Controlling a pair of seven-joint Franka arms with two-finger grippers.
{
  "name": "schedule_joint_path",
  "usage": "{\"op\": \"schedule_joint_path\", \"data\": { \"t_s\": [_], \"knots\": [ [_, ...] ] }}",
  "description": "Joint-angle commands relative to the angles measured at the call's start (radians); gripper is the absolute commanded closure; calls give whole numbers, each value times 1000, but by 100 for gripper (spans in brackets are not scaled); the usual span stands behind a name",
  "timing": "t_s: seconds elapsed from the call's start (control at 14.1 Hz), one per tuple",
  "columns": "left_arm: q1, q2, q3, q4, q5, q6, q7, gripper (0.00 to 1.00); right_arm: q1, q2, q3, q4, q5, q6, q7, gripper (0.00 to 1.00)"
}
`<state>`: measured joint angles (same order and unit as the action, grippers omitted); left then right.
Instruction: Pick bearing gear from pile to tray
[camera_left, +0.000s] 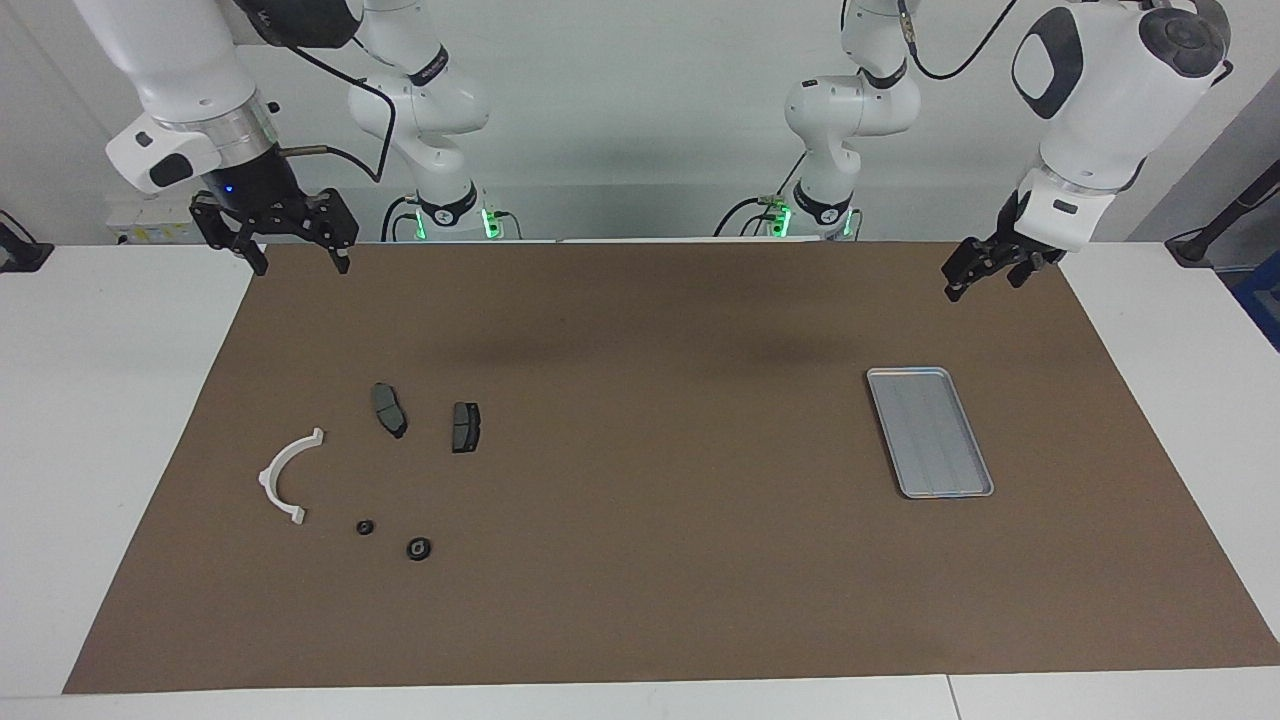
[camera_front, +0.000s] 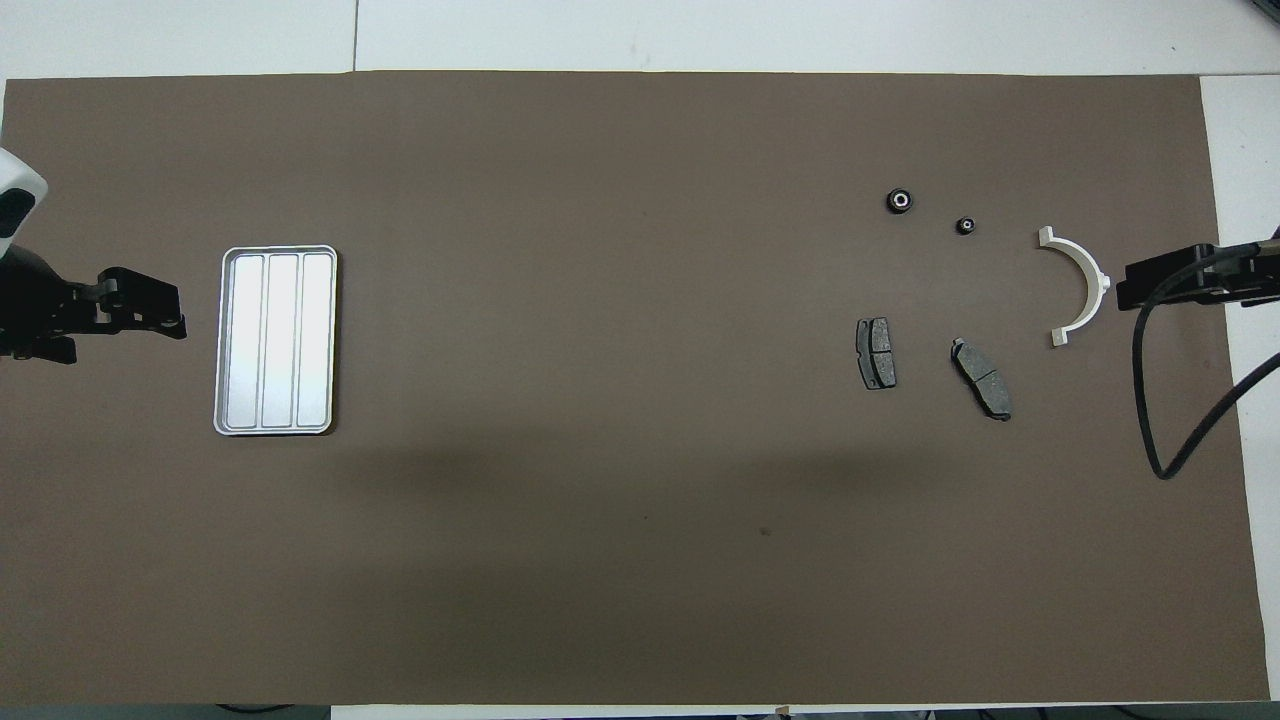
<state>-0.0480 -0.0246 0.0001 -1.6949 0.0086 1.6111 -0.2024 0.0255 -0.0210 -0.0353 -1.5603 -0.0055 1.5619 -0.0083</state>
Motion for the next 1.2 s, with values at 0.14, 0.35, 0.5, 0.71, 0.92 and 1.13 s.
{"op": "schedule_joint_path", "data": {
  "t_s": [0.14, 0.35, 0.5, 0.71, 0.92, 1.13],
  "knots": [
    [-1, -24, 1, -20, -12, 6, 5, 0, 4, -16, -8, -24, 19, 17, -30, 0],
    [-1, -24, 1, -20, -12, 6, 5, 0, 4, -14, -8, -29, 19, 17, -33, 0],
    [-1, -24, 3, -20, -12, 6, 5, 0, 5, -14, -8, -32, 4, 17, -35, 0],
    [-1, -26, 1, -20, -12, 6, 5, 0, 4, 4, -8, -46, -16, 50, -56, 0],
    [-1, -24, 3, -20, -12, 6, 5, 0, 1, 58, -8, -44, -14, 90, -61, 0],
    [-1, -24, 1, -20, -12, 6, 5, 0, -9, 140, -6, -37, -11, 159, -70, 0]
  ]
}}
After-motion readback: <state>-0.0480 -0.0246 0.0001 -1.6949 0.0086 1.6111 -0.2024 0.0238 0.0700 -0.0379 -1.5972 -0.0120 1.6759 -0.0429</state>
